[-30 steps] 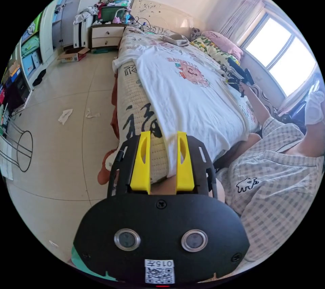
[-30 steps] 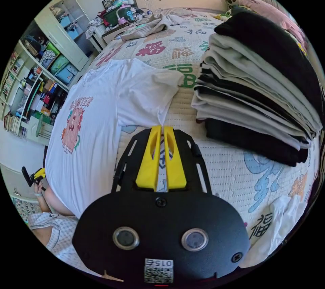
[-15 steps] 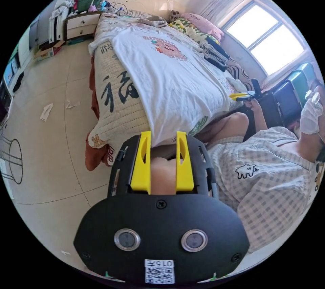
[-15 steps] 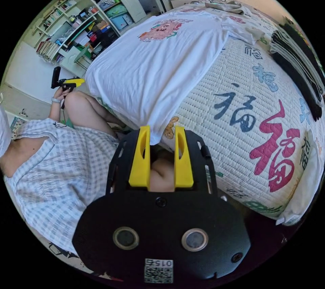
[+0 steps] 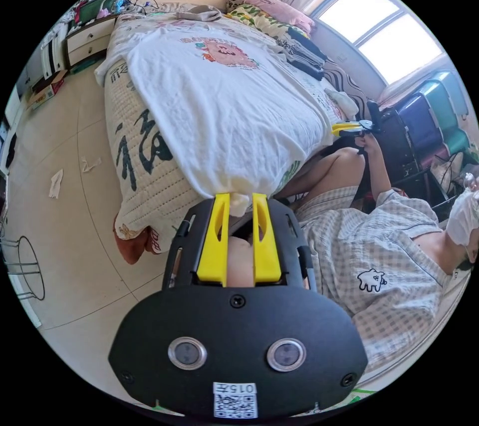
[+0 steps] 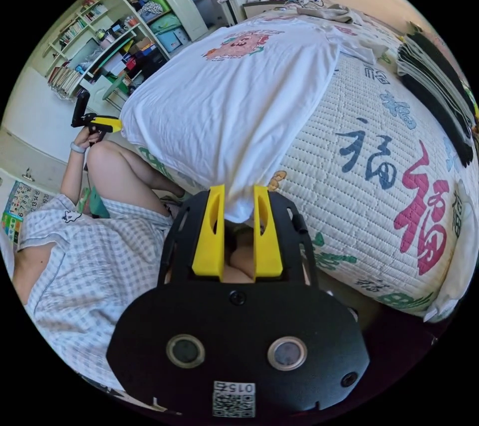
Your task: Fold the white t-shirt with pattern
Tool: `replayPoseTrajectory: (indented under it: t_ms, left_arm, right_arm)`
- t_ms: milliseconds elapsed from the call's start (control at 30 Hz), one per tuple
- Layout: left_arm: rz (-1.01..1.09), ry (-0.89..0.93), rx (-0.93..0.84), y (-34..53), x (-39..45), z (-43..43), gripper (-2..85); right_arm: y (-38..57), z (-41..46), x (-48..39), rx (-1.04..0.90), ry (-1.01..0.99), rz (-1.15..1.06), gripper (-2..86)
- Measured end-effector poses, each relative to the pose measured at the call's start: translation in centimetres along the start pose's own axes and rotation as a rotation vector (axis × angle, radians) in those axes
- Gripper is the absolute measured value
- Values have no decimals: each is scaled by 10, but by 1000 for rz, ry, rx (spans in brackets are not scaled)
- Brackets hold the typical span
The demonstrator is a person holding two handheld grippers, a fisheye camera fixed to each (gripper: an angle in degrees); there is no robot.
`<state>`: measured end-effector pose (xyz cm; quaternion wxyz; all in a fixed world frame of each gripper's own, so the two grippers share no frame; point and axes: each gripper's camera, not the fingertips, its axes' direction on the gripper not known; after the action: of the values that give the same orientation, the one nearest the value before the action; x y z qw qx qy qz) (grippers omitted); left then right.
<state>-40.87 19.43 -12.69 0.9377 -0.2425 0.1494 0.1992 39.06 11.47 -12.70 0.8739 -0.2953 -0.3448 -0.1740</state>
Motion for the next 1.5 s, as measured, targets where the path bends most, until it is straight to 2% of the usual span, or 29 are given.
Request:
replayPoseTrajectory:
  t_ms: [233, 500, 667, 967, 1100, 1167, 1233, 1300, 1367, 1500]
  left_arm:
    - [-11, -23, 5, -1, 10, 13, -1]
    - [34, -133, 123, 33, 48, -12, -7]
    - [29, -208, 177, 55, 68, -27, -6]
    - [-14, -237, -5, 14, 55, 55, -2]
    - [-8, -240, -25, -4, 56, 78, 5]
    - [-8, -248, -75, -6, 60, 81, 12]
    - [-32, -383, -207, -3, 60, 86, 28]
    - [-73, -461, -255, -2, 57, 80, 37]
    - [-105, -487, -214, -10, 58, 63, 43]
    - [-27, -443, 105, -82, 91, 9, 62]
  right_arm:
    - [17, 7, -17, 27, 71, -1, 22]
    - [46, -22, -39, 104, 130, -43, -4]
    - [48, -22, -52, 69, 196, -72, -9]
    - [10, 31, -54, -156, 272, -108, 2]
    - [6, 24, -47, -201, 209, -119, 49]
    - [11, 6, -34, -158, 183, -87, 62]
    - [20, -24, -10, -48, 173, -3, 63]
    - [23, -46, 11, 56, 173, 69, 61]
    - [19, -65, 31, 160, 172, 130, 59]
    - [-28, -98, 61, 366, 204, 143, 58]
